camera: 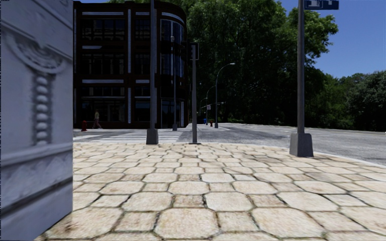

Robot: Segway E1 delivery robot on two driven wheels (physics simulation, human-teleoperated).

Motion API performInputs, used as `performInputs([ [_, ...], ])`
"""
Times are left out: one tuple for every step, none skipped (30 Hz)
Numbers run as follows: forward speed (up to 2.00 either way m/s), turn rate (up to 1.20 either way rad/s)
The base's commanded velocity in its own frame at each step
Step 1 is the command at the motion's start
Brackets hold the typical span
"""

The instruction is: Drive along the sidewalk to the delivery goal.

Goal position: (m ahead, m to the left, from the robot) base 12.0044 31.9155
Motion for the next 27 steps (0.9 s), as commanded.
performInputs([
  [2.0,0.0],
  [2.0,0.0],
  [2.0,0.1],
  [2.0,0.57],
  [2.0,0.66],
  [2.0,0.66],
  [2.0,0.67],
  [2.0,0.68],
  [2.0,0.69],
  [2.0,0.69],
  [2.0,0.69],
  [2.0,0.7],
  [2.0,0.7],
  [2.0,0.7],
  [2.0,0.7],
  [2.0,0.72],
  [2.0,0.76],
  [2.0,0.77],
  [2.0,0.77],
  [2.0,0.77],
  [2.0,0.77],
  [2.0,0.77],
  [2.0,0.77],
  [2.0,0.77],
  [2.0,0.77],
  [2.0,0.77],
  [2.0,0.77],
])
